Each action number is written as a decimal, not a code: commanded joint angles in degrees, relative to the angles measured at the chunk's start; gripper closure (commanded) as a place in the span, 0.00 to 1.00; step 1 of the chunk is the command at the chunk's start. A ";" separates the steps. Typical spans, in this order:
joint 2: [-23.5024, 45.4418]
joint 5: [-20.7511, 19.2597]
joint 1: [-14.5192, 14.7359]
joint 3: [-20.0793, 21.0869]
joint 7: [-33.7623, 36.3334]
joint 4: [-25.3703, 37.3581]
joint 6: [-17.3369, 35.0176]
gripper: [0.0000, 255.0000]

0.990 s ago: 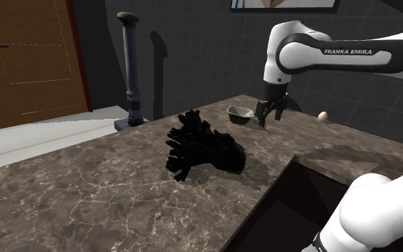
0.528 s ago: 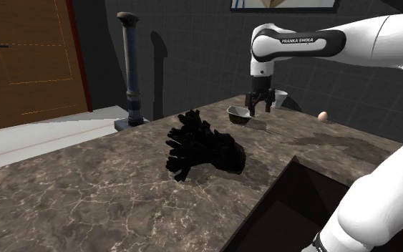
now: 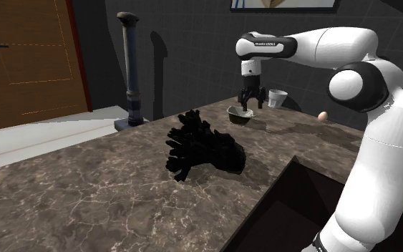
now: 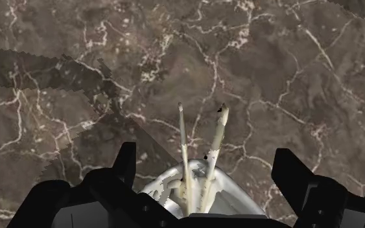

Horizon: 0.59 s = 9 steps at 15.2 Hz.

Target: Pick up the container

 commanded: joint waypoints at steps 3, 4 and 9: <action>0.41 0.16 -0.08 -0.04 0.08 -2.17 2.26 0.00; 0.34 0.15 -0.07 -0.03 0.12 -3.03 3.05 0.00; 0.18 0.15 -0.05 -0.02 0.20 -5.28 5.14 1.00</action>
